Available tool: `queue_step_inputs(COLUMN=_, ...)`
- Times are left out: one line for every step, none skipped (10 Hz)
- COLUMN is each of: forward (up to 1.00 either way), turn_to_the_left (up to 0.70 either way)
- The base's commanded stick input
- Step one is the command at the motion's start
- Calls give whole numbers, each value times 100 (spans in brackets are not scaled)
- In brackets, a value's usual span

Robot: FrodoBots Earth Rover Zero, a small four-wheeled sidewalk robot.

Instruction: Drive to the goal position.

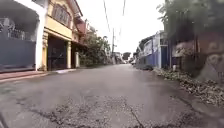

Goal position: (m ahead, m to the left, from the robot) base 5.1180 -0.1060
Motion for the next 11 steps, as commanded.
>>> queue_step_inputs(forward=85, turn_to_the_left=9)
queue_step_inputs(forward=85, turn_to_the_left=-7)
queue_step_inputs(forward=85, turn_to_the_left=-25)
queue_step_inputs(forward=85, turn_to_the_left=-25)
queue_step_inputs(forward=85, turn_to_the_left=-25)
queue_step_inputs(forward=85, turn_to_the_left=-25)
queue_step_inputs(forward=85, turn_to_the_left=-25)
queue_step_inputs(forward=85, turn_to_the_left=-25)
queue_step_inputs(forward=85, turn_to_the_left=-23)
queue_step_inputs(forward=85, turn_to_the_left=-3)
queue_step_inputs(forward=85, turn_to_the_left=9)
